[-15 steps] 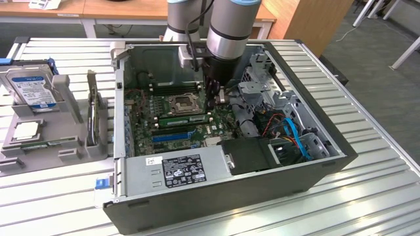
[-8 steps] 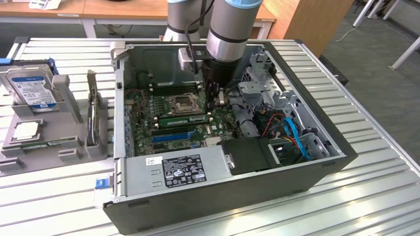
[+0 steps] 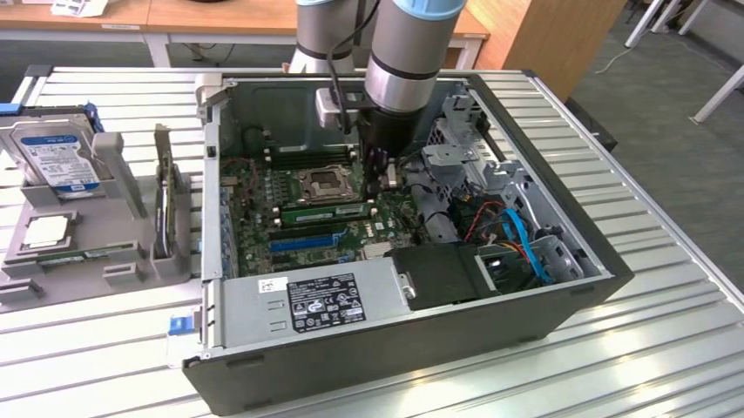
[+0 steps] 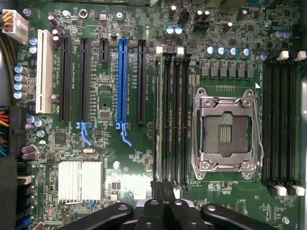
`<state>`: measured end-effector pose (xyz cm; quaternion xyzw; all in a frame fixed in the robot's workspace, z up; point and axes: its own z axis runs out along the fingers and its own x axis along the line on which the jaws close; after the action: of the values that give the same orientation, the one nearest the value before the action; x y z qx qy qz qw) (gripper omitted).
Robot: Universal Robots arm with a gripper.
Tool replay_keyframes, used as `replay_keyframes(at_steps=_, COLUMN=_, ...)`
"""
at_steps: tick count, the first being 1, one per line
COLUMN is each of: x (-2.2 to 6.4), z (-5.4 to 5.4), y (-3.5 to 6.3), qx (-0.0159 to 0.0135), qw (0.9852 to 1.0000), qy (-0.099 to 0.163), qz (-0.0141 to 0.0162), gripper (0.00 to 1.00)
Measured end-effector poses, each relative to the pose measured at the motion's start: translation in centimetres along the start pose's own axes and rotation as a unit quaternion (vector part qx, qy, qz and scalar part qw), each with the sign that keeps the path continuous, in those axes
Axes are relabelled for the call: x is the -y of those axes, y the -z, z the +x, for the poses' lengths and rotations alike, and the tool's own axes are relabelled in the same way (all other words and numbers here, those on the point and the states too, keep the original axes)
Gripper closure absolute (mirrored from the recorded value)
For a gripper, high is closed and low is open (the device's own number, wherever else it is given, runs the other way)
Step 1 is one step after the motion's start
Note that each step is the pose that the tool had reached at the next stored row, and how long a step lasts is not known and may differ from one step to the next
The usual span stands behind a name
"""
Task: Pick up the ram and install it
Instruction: 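Press down the ram until it locks into place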
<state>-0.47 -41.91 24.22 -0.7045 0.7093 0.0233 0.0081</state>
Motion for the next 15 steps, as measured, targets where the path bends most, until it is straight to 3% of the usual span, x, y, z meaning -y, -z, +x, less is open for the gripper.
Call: replay_keyframes(at_steps=15, x=0.01, z=0.03, y=-0.63, qx=0.0000, qw=1.0000, qy=0.000, qz=0.0000, gripper=0.90)
